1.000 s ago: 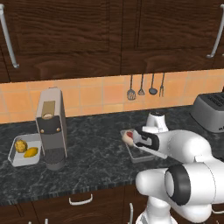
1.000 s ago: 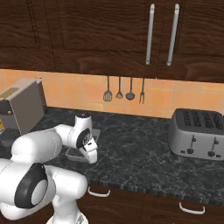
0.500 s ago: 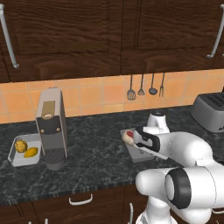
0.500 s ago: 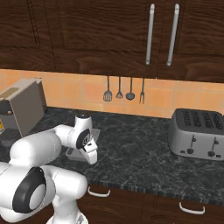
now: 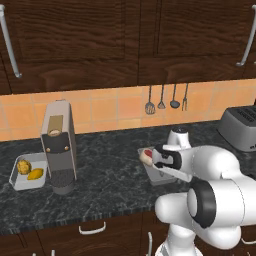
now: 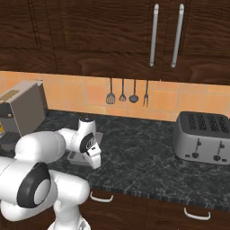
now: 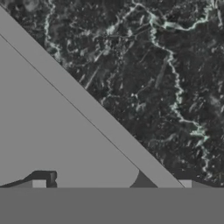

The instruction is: Take the meat container that has the steak and place it on the second highest rack of the freezer. Then take the vegetable container that has the squash and lemon and place it on the highest rack of the freezer.

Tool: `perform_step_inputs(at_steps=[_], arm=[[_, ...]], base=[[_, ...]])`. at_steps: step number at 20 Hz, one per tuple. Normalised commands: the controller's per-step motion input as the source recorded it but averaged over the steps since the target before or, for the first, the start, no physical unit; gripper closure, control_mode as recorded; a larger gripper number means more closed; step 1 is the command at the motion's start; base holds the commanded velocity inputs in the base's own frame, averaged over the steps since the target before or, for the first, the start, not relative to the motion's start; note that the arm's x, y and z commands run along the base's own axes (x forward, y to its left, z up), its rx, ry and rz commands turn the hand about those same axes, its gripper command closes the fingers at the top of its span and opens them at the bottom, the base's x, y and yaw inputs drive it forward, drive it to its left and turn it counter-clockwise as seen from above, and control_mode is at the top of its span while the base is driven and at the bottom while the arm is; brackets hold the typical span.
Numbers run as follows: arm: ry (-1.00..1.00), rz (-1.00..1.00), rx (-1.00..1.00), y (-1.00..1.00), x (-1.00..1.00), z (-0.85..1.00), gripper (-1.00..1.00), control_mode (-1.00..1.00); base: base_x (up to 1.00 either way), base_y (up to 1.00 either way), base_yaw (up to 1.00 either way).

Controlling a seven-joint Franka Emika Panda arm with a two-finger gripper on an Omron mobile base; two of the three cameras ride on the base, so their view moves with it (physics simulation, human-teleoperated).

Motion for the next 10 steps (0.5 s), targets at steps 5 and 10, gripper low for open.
perform_step_inputs(at_steps=[5,10], arm=[[0.00,0.00,0.00,0.00,0.00,0.00,1.00,-1.00],[0.00,0.00,0.00,0.00,0.00,0.00,1.00,-1.00]], base=[[0.00,0.00,0.00],[0.00,0.00,0.00]])
